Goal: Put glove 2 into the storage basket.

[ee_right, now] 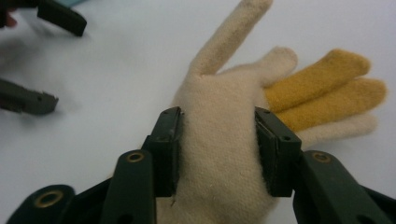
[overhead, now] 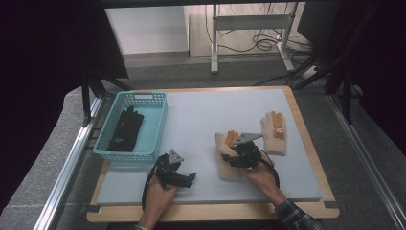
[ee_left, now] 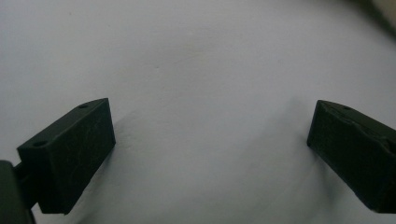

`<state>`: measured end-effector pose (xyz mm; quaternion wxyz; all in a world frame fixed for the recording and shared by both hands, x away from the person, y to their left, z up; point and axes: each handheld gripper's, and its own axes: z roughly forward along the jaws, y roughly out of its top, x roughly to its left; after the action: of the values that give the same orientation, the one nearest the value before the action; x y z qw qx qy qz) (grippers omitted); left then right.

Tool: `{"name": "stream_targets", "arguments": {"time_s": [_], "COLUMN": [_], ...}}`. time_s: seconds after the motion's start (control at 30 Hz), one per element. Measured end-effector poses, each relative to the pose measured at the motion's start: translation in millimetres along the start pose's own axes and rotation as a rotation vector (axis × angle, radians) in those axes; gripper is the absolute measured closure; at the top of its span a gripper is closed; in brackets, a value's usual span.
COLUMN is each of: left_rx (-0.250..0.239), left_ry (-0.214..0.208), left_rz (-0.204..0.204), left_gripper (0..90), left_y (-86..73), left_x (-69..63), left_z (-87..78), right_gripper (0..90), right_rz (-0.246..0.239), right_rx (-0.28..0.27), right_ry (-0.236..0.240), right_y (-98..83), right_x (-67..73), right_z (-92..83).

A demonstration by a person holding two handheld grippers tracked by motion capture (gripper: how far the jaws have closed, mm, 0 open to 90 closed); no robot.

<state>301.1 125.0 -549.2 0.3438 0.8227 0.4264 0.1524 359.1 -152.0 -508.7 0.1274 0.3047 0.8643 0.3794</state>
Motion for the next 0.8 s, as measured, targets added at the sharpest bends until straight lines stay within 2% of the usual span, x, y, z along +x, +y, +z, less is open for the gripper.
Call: {"name": "stream_targets", "arguments": {"time_s": [0.07, 0.17, 0.27, 0.4, 0.6, 0.8], "left_rx": [0.002, 0.002, 0.002, 0.003, 0.002, 0.002], "left_ry": [0.000, 0.000, 0.001, 0.001, 0.000, 0.001], "left_rz": [0.002, 0.003, 0.006, 0.006, 0.003, 0.003], "left_gripper": [1.0, 1.0, 1.0, 1.0, 1.0, 1.0], "left_y": [0.0, 0.0, 0.1, 0.1, 0.0, 0.0], "left_x": [0.1, 0.2, 0.4, 0.4, 0.2, 0.2], "left_z": [-0.1, -0.1, -0.1, -0.2, -0.1, -0.1], "right_gripper": [43.9, 37.9, 35.2, 35.2, 46.1, 70.0], "right_rz": [-0.003, -0.006, 0.003, 0.001, 0.029, 0.043], "right_rx": [0.008, 0.009, -0.016, -0.018, -0.026, 0.013], "right_ry": [0.000, 0.009, 0.006, -0.006, -0.014, -0.005], "right_y": [-3.4, -3.4, -0.3, -0.5, -8.2, -19.9], "right_x": [3.1, 3.7, 1.3, -7.0, -23.4, -28.6], "right_z": [3.5, 1.9, -6.1, -14.2, -25.4, -34.9]}}
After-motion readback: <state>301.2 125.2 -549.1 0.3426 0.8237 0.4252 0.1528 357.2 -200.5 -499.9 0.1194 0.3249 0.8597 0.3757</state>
